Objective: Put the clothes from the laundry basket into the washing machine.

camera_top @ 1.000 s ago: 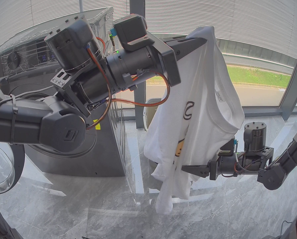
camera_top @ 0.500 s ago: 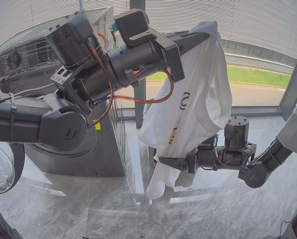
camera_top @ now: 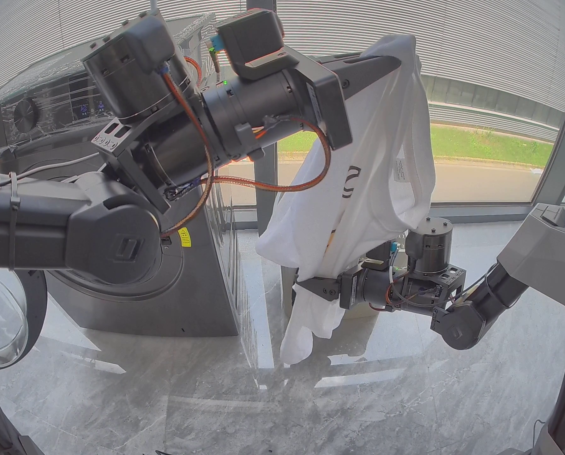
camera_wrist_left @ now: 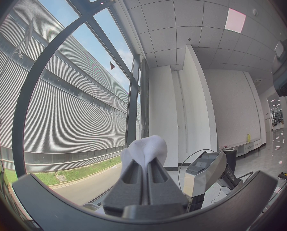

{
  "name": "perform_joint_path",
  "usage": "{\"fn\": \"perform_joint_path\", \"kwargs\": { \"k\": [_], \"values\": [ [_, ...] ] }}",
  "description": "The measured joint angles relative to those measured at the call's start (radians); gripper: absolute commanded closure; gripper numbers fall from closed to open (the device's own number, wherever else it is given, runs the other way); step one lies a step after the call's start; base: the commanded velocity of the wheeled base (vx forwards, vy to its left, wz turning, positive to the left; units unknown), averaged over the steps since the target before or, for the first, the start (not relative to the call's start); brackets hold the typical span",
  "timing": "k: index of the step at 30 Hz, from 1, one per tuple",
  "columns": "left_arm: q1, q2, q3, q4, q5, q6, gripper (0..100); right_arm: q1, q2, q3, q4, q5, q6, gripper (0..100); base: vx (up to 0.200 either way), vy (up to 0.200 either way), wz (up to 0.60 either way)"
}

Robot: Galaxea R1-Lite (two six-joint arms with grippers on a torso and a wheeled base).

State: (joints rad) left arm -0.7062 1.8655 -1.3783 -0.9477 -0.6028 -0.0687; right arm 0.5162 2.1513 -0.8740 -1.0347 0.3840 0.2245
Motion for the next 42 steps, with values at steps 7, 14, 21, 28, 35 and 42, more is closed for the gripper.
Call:
{"fn": "perform_joint_path", "kwargs": {
  "k": [7, 14, 21, 28, 35, 42],
  "values": [
    [-0.005, -0.003, -0.002, 0.001, 0.001, 0.0, 100, -0.001, 0.022, -0.033, -0.04, -0.066, 0.008, 100, 0.0, 0.0, 0.0],
    [-0.005, -0.004, -0.002, 0.002, 0.001, 0.0, 100, -0.003, 0.029, -0.058, -0.044, -0.105, 0.007, 100, 0.0, 0.0, 0.0],
    [0.014, 0.0, -0.003, 0.002, 0.01, 0.0, 100, 0.017, -0.025, 0.039, -0.056, -0.046, 0.001, 100, 0.0, 0.0, 0.0],
    [0.084, 0.031, -0.02, 0.016, 0.049, -0.001, 100, 0.061, -0.206, 0.292, -0.064, 0.072, -0.007, 100, 0.0, 0.0, 0.0],
    [0.174, 0.101, -0.044, 0.02, 0.133, 0.0, 100, 0.141, -0.446, 0.531, -0.068, 0.168, -0.009, 100, 0.0, 0.0, 0.0],
    [0.23, 0.184, -0.052, 0.015, 0.201, -0.003, 100, 0.182, -0.585, 0.618, -0.069, 0.209, -0.007, 100, 0.0, 0.0, 0.0]
  ]
}}
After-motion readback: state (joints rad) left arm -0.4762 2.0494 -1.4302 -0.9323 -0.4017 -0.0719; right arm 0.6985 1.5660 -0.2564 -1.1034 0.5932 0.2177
